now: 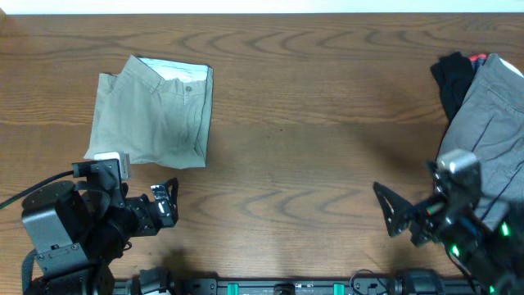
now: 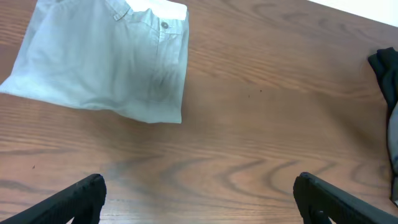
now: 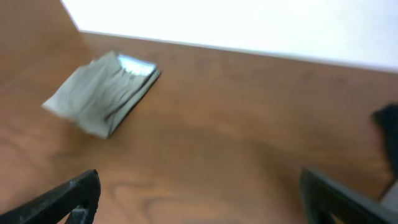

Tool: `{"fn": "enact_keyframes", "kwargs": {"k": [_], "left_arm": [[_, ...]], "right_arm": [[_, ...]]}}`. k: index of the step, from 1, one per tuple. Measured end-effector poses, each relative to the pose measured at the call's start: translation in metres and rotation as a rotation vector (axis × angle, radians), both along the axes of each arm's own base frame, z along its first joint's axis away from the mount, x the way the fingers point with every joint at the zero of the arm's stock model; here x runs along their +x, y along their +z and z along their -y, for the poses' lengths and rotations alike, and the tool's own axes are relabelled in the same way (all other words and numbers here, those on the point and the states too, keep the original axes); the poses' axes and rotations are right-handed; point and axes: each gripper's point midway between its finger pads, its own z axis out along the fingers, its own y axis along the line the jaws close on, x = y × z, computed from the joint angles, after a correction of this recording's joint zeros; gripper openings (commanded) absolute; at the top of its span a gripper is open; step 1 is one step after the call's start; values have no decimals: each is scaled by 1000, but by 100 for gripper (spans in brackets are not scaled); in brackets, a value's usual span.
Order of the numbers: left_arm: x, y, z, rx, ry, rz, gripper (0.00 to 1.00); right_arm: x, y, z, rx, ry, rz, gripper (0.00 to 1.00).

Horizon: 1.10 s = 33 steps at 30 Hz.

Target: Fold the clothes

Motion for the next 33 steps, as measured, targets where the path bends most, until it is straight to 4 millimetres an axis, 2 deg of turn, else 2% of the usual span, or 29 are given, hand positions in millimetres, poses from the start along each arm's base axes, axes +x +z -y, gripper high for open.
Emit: {"fn": "enact_keyframes", "kwargs": {"k": [2, 5, 7, 19, 28, 30, 33], "left_arm": [[0, 0, 0, 0, 0, 0, 98], [0, 0, 0, -1, 1, -1, 98], [0, 0, 0, -2, 2, -1, 98], [0, 0, 0, -2, 2, -2, 98], [0, 0, 0, -2, 2, -2, 98], [0, 0, 0, -3, 2, -2, 98], [0, 0, 0, -2, 1, -2, 98]], "right_arm": [[-4, 9, 5, -20, -21, 94, 99], [-7, 4, 11, -46, -54, 170, 99], [-4, -9, 15, -61, -75, 200, 99], [11, -124, 22, -89, -114, 176, 99], [35, -198, 22, -96, -112, 92, 99], [37, -210, 22, -98, -112, 77, 99], [41, -200, 22, -93, -113, 124, 99]]}}
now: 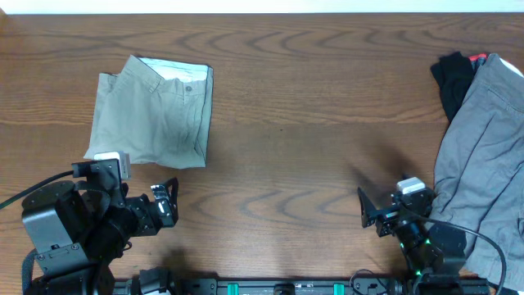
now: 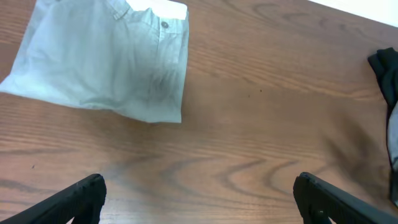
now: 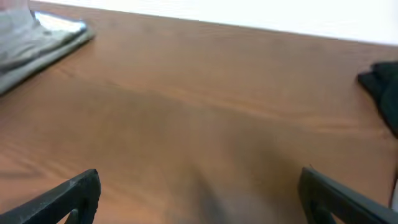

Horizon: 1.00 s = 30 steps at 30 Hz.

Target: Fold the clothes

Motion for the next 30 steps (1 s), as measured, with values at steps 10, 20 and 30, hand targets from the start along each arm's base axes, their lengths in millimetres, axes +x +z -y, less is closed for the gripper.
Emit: {"fn": "enact_keyframes", "kwargs": {"k": [10, 20, 30], "left_arm": [[0, 0, 0, 0, 0, 0, 98], [0, 0, 0, 0, 0, 0, 98], [-8, 0, 34, 0, -192, 0, 98]], "right_arm": [[0, -1, 0, 0, 0, -2, 99], [0, -1, 0, 0, 0, -3, 99], [0, -1, 0, 0, 0, -3, 99]]}}
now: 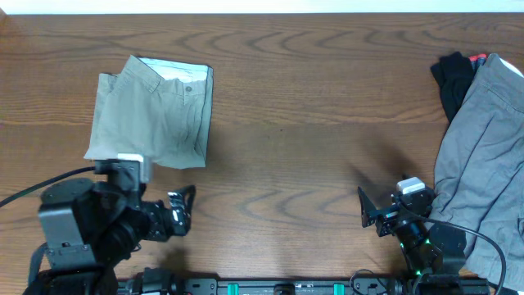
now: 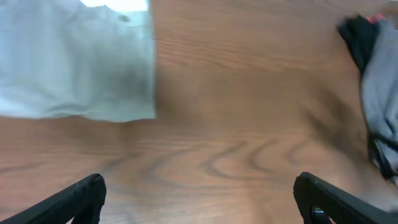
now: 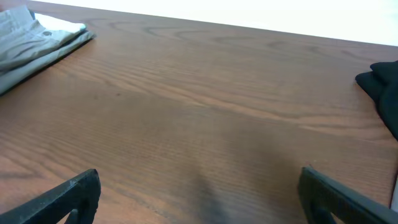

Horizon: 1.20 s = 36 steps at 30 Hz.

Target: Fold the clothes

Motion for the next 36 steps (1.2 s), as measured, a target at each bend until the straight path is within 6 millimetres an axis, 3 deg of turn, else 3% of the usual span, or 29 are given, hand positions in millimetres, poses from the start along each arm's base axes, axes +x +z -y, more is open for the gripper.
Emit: {"fn": "enact_keyframes", "kwargs": {"k": [4, 9, 12, 19, 32, 36], "left_arm": [[0, 10, 6, 27, -43, 81, 98], [16, 55, 0, 73, -19, 458, 98], [18, 55, -3, 92, -4, 610, 98], [30, 3, -13, 118, 47, 727, 98], [60, -68, -15, 113, 57, 855, 98], [68, -117, -15, 106, 57, 745, 98]], "right_arm": [[0, 0, 0, 0, 0, 0, 99], [0, -1, 0, 0, 0, -1, 99], [0, -1, 0, 0, 0, -1, 99], [0, -1, 0, 0, 0, -1, 99], [0, -1, 0, 0, 0, -2, 99], [0, -1, 0, 0, 0, -1, 99]]}}
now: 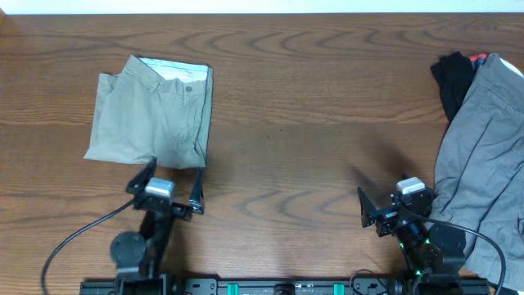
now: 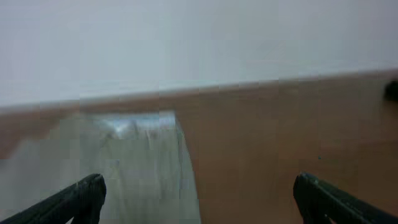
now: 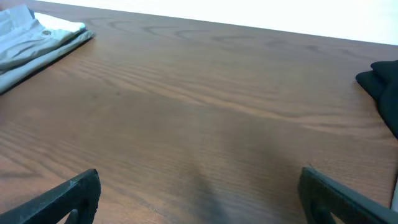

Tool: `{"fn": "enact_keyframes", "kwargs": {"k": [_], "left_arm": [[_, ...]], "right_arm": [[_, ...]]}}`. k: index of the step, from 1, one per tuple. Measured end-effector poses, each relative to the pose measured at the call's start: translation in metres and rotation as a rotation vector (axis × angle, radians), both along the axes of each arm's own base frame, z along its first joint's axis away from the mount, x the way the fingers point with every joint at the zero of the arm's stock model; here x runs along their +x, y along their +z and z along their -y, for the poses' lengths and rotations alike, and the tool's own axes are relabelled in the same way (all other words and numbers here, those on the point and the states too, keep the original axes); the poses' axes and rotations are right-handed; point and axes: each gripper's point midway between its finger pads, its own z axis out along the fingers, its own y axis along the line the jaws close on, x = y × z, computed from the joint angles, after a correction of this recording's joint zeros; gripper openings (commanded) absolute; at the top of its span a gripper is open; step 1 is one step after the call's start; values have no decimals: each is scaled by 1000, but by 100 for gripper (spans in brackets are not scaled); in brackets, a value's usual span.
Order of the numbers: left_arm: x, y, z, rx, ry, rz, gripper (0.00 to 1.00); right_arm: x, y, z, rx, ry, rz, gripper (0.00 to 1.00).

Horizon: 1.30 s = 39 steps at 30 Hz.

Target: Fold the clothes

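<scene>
Folded khaki shorts (image 1: pixel 155 111) lie at the table's left; the blurred left wrist view shows them (image 2: pixel 124 162) just ahead. My left gripper (image 1: pixel 166 191) sits low near the front edge, right below the shorts, open and empty. An unfolded grey garment (image 1: pixel 483 156) lies at the right edge with a black garment (image 1: pixel 452 78) beside it, whose corner (image 3: pixel 382 78) shows in the right wrist view. My right gripper (image 1: pixel 386 211) rests low at the front right, open, nothing between its fingers.
The brown wooden table (image 1: pixel 327 123) spans the view, with a white wall strip behind its far edge. A red scrap (image 1: pixel 479 58) peeks out by the black garment. Cables trail from both arms along the front rail.
My left arm has dropped low to the front edge and swung to look level across the table at the khaki shorts. The right arm and the clothes have not moved.
Both arms stood raised at the front corners, grippers open, shorts folded at left. Then the right arm sat low at the front right. The left arm then shifted right, and now also sits low below the shorts.
</scene>
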Motion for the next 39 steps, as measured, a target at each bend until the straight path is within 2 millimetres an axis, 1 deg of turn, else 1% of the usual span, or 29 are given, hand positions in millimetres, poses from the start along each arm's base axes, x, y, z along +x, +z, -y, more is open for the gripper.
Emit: {"fn": "enact_keyframes", "kwargs": {"k": [12, 14, 17, 26, 33, 36, 39], "left_arm": [[-1, -1, 0, -15, 1, -18, 98], [-1, -3, 0, -16, 1, -30, 98], [1, -11, 0, -18, 2, -67, 98], [4, -43, 0, -28, 3, -212, 98], [4, -59, 0, -33, 4, -285, 98], [3, -58, 4, -31, -11, -279, 98], [3, -46, 6, -27, -20, -228, 98]], "right_arm": [[0, 0, 0, 0, 0, -1, 99], [0, 0, 0, 0, 0, 0, 99], [0, 0, 0, 0, 0, 0, 99], [0, 0, 0, 0, 0, 0, 99], [0, 0, 0, 0, 0, -1, 99], [0, 0, 0, 0, 0, 0, 99], [0, 0, 0, 0, 0, 0, 99]]}}
